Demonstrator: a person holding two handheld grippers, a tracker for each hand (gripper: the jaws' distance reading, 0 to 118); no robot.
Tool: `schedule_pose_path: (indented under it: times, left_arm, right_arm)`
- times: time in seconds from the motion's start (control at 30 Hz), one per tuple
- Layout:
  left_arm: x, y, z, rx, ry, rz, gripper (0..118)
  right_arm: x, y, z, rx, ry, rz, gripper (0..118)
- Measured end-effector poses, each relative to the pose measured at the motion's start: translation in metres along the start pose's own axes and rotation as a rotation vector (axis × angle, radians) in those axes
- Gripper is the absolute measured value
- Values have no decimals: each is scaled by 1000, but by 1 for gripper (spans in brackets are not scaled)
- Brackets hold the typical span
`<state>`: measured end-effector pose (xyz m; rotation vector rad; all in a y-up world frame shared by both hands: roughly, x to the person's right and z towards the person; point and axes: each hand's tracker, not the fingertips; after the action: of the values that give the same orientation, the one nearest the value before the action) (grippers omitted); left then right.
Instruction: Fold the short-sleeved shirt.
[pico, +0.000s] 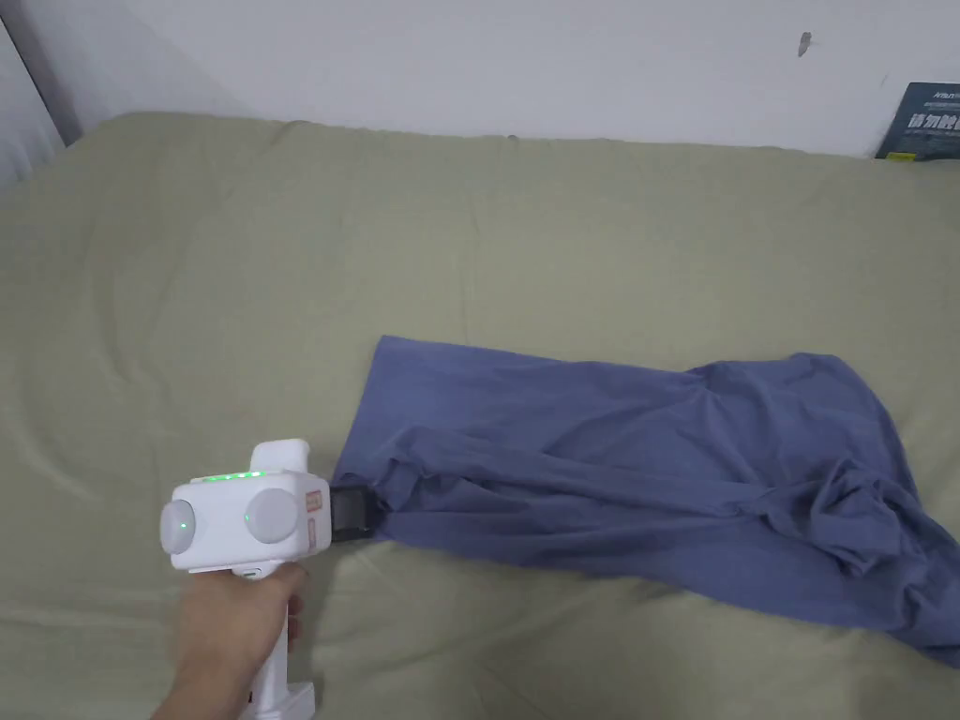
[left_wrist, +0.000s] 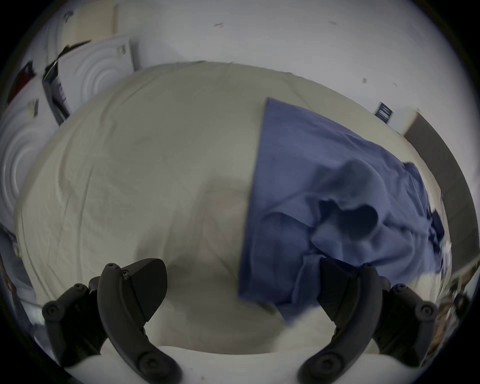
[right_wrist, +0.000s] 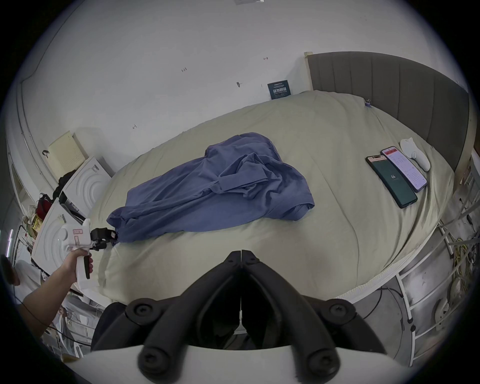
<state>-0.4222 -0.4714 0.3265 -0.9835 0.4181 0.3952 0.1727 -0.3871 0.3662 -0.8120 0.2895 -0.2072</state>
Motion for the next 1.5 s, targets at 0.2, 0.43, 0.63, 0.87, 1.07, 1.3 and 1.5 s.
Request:
schedule_pose_path:
  times: [0.2,0.43,0.63,0.87,1.07,1.3,1.5]
  left_arm:
    - [23,1,13,45,40,-79,33]
    - [35,-2,29,27,-135,-12,0]
    - [24,5,57,79,-209,92,0]
    - [27,-1,63,71,-180,50,0]
    - [31,-2,56,56,-168,47,0]
    - [17,0,49,44,-152,3,0]
    - [9,2,64,61,-160,-12,0]
  right_arm:
    - [-4,2,-5,-9,-12,7,0]
    - [-6,5,-15,-27,-11,18,0]
    - [9,18,-44,-25,-81,112,2]
    - [37,68,-120,-52,-183,112,118]
    - [64,82,-170,-202,-231,-2,96]
    - [33,76,-145,-92,-178,108,7]
    - [29,92,-114,-48,-128,82,7]
